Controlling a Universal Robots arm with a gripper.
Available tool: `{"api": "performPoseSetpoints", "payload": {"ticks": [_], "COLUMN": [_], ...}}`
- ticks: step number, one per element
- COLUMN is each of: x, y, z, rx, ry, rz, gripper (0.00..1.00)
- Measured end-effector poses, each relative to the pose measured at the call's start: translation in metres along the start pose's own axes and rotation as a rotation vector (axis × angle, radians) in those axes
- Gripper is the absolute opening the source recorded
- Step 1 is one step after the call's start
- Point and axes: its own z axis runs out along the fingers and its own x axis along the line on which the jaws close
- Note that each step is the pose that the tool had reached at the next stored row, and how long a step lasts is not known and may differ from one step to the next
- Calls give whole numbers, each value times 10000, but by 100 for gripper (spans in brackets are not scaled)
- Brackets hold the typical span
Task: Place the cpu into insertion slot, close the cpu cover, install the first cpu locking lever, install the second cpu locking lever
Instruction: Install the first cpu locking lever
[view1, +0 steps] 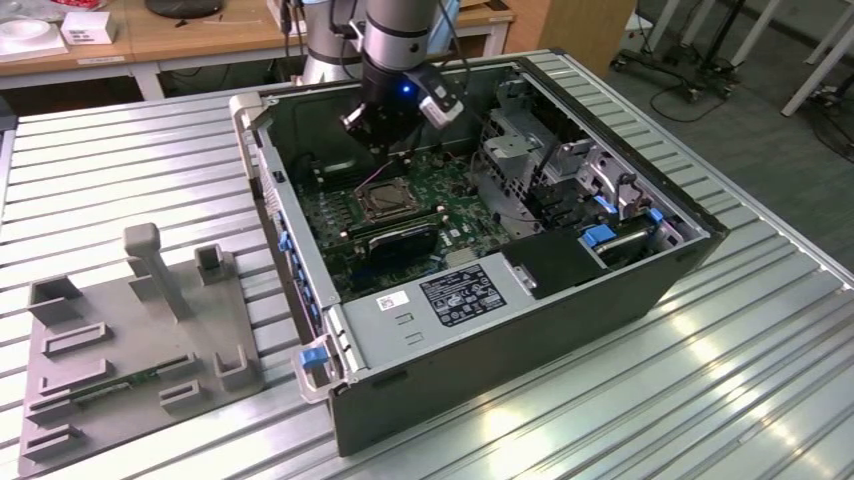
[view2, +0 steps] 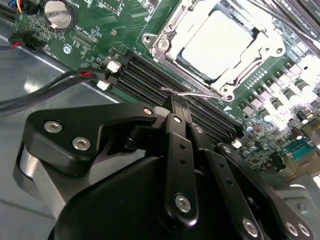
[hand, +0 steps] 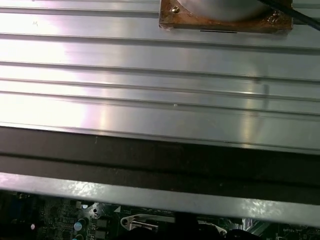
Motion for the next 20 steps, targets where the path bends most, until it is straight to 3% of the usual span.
{"api": "performPoseSetpoints", "payload": {"ticks": [12,20], "x": [-91,-121], "y": [-31,-46], "z": [167,240], "rx": [-1,24], "ry": [9,42], "rz": [-9,-64], "gripper": [11,11]}}
